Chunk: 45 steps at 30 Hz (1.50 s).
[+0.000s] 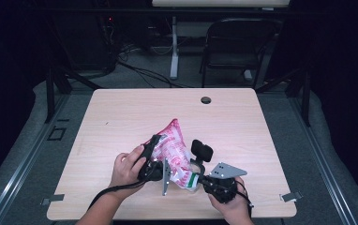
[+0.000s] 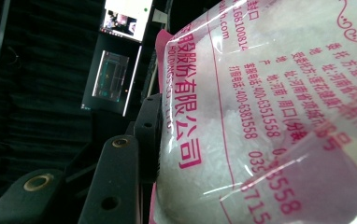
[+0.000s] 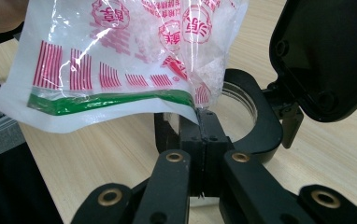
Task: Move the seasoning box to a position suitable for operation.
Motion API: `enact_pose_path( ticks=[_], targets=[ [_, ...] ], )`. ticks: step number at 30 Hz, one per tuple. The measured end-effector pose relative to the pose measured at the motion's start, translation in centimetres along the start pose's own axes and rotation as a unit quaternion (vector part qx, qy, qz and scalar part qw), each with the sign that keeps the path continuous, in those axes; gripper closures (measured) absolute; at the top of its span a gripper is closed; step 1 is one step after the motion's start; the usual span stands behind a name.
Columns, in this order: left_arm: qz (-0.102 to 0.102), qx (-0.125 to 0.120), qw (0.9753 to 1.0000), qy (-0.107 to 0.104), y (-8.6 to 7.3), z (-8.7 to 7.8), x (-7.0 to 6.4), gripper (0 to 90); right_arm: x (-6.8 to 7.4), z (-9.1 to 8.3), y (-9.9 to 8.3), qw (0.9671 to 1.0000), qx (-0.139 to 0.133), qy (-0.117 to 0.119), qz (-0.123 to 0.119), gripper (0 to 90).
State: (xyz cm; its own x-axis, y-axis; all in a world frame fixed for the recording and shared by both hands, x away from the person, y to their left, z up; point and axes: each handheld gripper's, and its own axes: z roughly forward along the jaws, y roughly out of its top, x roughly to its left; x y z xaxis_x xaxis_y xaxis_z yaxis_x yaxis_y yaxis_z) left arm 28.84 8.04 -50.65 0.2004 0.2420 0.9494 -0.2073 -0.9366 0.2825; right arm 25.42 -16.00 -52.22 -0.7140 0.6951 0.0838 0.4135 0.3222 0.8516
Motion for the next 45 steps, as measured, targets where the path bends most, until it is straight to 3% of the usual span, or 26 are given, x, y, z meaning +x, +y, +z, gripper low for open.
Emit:
enact_pose_path(
  ticks=[13,23,33,39,45],
  targets=[
    [-0.002,0.004,1.0,-0.006,-0.05,0.01,-0.01,62.5,-0.22,-0.09,-0.02,1.0,-0.004,-0.001,0.003,90.0],
    [-0.001,0.006,1.0,-0.007,-0.16,0.11,-0.02,62.7,0.24,-0.24,0.13,0.9999,-0.009,0.001,-0.01,90.0],
    [-0.002,0.005,0.9999,-0.01,-0.16,0.3,-0.16,62.8,0.63,0.02,0.26,0.9997,-0.008,0.004,-0.021,81.4],
    [-0.005,0.005,0.9999,-0.012,-0.23,0.25,-0.16,62.8,0.57,0.13,0.37,0.9998,-0.011,0.003,-0.018,89.6],
    [-0.005,0.005,0.9999,-0.01,-0.3,0.11,-0.06,62.7,0.4,0.11,0.45,0.9999,-0.013,0.007,-0.007,90.0]
  ],
)
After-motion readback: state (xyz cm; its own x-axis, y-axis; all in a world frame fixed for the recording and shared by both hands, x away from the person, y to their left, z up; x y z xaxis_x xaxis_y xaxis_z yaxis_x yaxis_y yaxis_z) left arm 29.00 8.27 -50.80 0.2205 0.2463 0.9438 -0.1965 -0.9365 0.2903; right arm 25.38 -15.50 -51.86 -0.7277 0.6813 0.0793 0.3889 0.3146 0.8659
